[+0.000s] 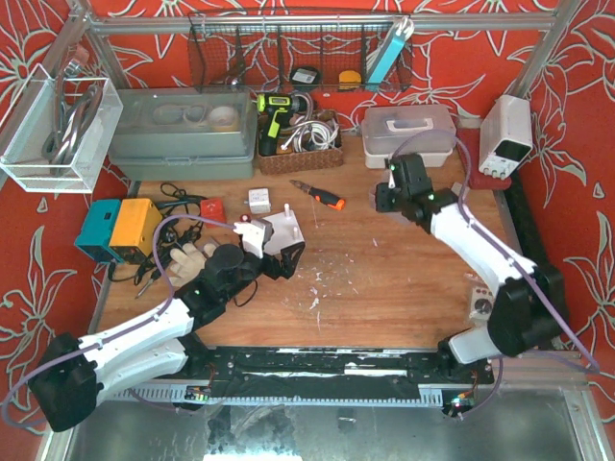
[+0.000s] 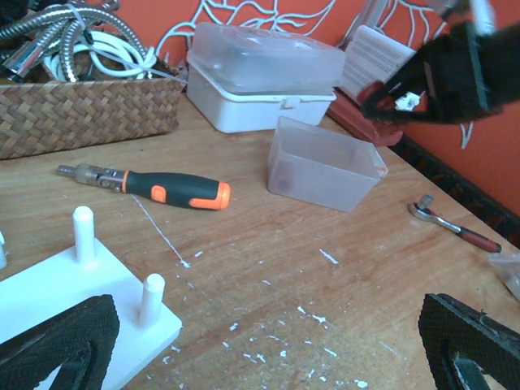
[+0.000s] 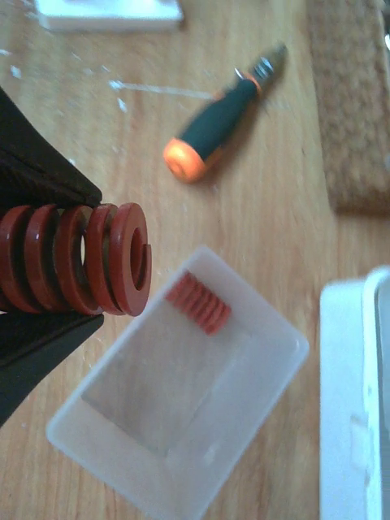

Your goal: Install the large spring

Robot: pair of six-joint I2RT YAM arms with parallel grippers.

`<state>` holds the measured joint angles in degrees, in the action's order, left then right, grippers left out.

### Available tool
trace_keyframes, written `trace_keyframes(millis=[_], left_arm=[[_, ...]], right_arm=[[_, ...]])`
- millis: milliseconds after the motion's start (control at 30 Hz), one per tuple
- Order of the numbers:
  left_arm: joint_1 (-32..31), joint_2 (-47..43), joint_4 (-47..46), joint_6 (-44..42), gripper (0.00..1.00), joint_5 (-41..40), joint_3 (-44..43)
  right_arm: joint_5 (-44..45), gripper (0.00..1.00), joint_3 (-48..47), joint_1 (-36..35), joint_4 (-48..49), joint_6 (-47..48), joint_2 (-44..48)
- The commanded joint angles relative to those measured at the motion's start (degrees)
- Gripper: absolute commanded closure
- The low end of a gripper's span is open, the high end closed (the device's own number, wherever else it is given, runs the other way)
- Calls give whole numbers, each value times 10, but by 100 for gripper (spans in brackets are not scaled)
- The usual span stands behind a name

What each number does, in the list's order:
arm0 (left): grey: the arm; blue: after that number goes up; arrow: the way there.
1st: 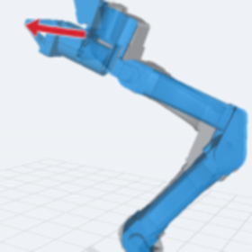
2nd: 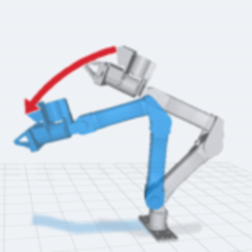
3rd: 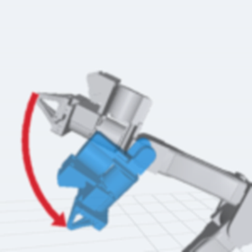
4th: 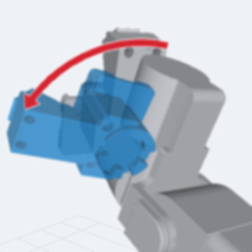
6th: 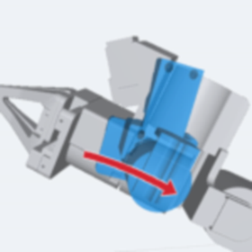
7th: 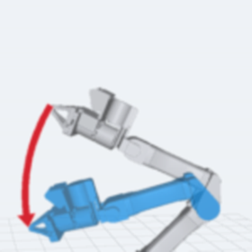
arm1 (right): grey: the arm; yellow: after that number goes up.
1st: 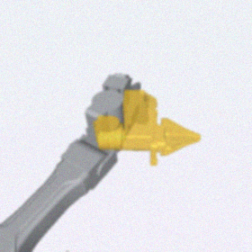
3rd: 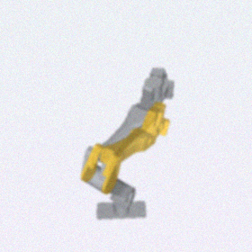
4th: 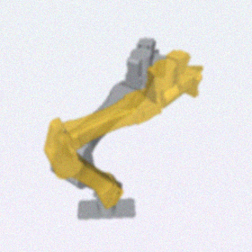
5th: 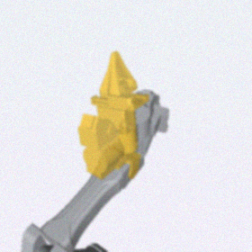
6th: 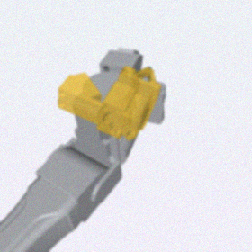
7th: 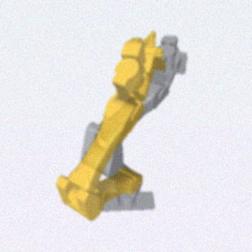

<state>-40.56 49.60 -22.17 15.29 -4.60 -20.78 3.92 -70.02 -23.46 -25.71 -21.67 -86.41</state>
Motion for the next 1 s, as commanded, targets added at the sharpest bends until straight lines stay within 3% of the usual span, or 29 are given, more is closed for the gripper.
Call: trace_keyframes(millis=[0, 233, 333, 433, 567, 800, 967], left_arm=[[-3, -5, -7, 23, 0, -33, 2], [-2, -9, 61, 67, 1, -14, -42], [-2, -6, 102, 73, 7, 4, -79], [-2, 5, 164, 89, 10, 18, -132], [-1, 32, 224, 97, 22, 64, -198], [-1, 153, 346, 71, 41, 179, -319], [0, 187, 366, 61, 43, 207, -335]], right_arm=[[-5, 94, 101, -55, 121, 81, 87], [-41, 95, 270, -139, 326, 167, 174], [-66, 95, 338, -177, 445, 213, 194], [-84, 96, 379, -207, 517, 267, 209], [-104, 96, 423, -244, 605, 322, 220], [-82, 95, 446, -307, 649, 397, 209], [-79, 95, 447, -317, 656, 402, 208]])
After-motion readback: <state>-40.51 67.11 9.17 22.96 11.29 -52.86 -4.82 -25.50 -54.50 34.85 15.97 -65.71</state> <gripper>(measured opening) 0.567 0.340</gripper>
